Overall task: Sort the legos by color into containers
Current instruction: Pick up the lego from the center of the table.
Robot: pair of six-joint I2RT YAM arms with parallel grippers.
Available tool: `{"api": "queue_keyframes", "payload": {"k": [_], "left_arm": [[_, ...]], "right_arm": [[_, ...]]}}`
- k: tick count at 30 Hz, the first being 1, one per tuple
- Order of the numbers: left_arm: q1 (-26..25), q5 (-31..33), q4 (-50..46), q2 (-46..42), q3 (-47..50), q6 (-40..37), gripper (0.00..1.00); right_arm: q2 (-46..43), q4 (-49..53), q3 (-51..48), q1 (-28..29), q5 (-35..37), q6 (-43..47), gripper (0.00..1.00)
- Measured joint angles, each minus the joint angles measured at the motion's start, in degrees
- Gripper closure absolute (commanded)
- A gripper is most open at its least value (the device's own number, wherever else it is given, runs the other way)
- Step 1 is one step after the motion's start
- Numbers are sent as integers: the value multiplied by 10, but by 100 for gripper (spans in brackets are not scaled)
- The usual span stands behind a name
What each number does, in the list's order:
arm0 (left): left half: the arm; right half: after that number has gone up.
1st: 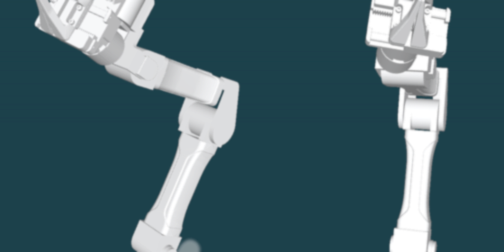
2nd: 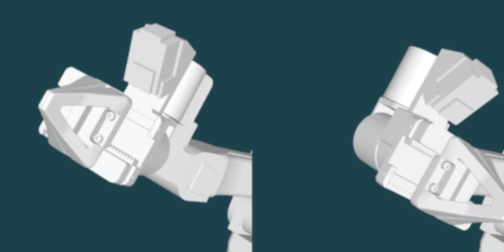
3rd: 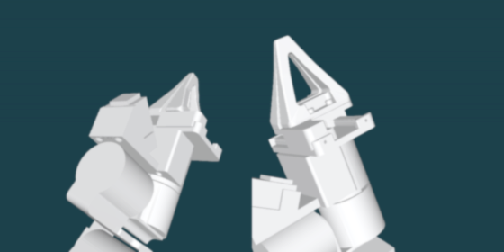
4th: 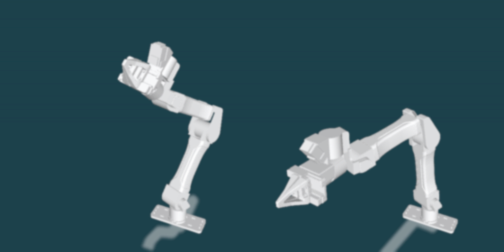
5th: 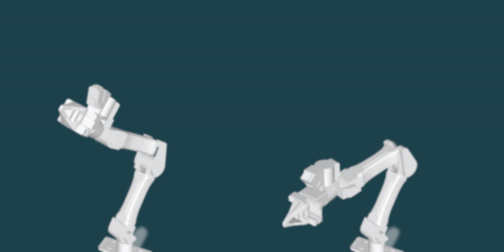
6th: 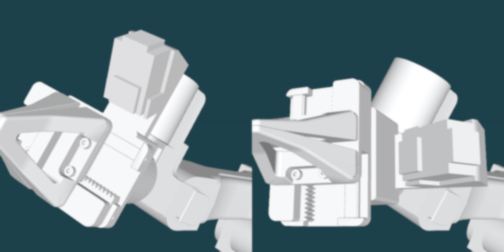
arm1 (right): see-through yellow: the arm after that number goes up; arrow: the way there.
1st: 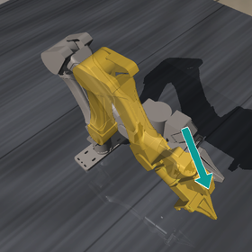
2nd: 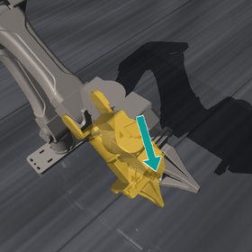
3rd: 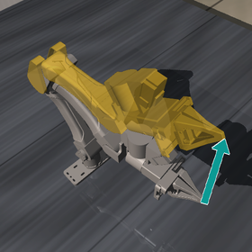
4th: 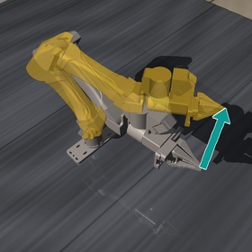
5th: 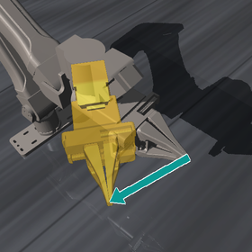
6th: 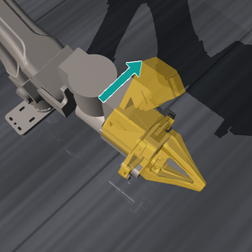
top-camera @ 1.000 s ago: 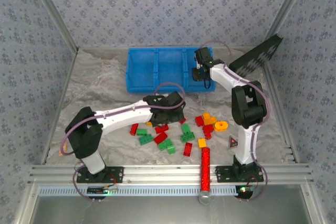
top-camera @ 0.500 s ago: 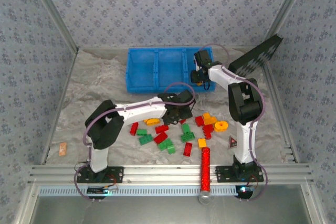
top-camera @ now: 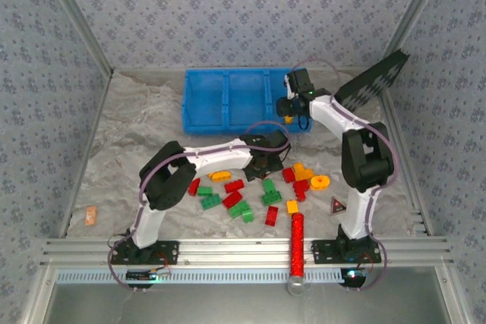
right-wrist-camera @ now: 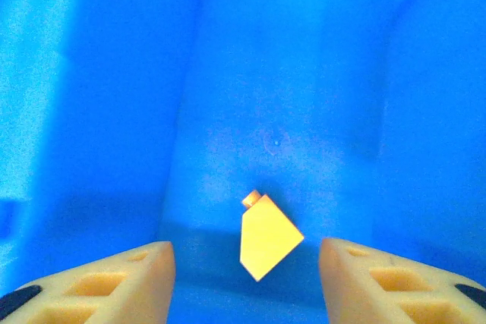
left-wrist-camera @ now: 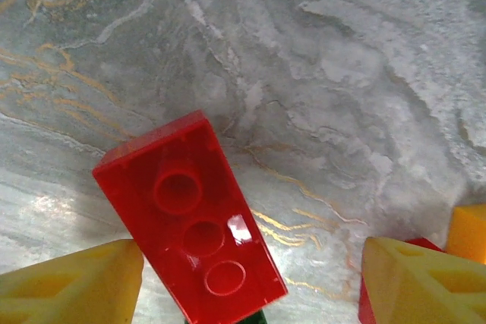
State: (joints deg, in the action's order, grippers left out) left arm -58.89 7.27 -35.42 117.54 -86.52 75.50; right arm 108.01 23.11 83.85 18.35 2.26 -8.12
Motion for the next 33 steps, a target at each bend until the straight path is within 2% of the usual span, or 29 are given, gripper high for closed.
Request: {"api": "queue_keyframes", "payload": {"k": [5, 11, 13, 18, 20, 25, 33], "left_arm": [[1, -4, -8, 18, -6, 11, 32], [8, -16, -17, 22, -11, 15, 44], [12, -22, -22, 23, -12, 13, 50], [28, -52, -37, 23, -15, -3, 73], [33, -65, -40, 23, -16, -12, 78], [46, -89, -38, 23, -17, -33, 84], [84, -78, -49, 27, -30, -110, 88]], "right_arm": [[-92, -14, -41, -1, -17, -3, 46], [-205, -46, -138, -9, -56, -19, 43], [-239, -49, -178, -9, -63, -25, 41], [-337, -19, -275, -8, -64, -35, 36], [-386, 1, -306, -6, -61, -43, 34], [-508, 68, -357, -3, -50, -73, 30], [-604, 158, -438, 18, -43, -152, 24]]}}
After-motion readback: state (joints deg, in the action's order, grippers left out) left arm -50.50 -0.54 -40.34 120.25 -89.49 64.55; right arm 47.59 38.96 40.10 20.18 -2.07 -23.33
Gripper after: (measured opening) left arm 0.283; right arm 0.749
